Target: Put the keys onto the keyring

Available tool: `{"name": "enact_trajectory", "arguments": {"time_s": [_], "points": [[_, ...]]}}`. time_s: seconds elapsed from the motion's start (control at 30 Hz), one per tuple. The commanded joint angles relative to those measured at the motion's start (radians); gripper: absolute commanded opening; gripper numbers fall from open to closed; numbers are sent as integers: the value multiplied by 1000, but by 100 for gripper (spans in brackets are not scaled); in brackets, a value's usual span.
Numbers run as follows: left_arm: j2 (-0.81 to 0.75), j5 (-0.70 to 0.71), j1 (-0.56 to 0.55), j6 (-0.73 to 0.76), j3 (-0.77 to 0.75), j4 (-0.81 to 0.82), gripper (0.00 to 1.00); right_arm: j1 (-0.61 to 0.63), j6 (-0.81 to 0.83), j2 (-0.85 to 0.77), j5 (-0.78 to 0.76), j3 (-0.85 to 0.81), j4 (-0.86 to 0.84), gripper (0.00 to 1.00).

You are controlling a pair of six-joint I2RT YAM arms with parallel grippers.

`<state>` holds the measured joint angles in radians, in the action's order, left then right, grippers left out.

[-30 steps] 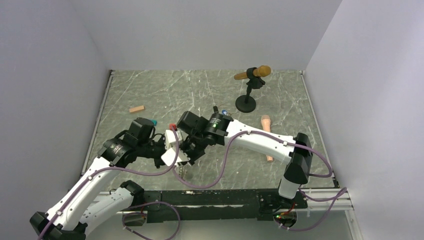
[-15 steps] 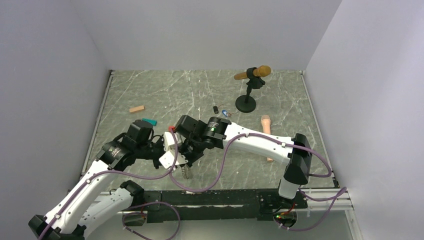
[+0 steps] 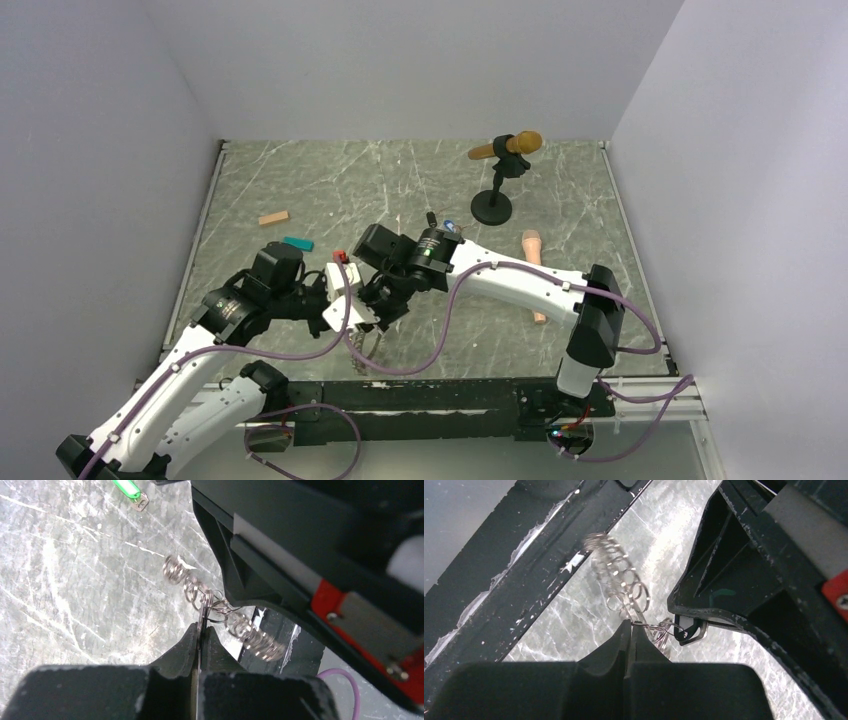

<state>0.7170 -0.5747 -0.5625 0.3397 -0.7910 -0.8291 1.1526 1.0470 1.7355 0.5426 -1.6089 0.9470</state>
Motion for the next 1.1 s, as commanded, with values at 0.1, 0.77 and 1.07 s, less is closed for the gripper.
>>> {"name": "enact_trajectory", "arguments": {"time_s": [0.1, 0.77, 1.07], "points": [[-53, -16, -23, 145, -3, 72, 0, -120, -141, 8, 164, -26, 54, 0], [-90, -92, -28, 182, 9, 93, 0, -155, -214, 5, 139, 27, -27, 0], [-113, -89, -41, 199, 10, 102, 0, -219, -273, 12, 245, 30, -55, 0]]}}
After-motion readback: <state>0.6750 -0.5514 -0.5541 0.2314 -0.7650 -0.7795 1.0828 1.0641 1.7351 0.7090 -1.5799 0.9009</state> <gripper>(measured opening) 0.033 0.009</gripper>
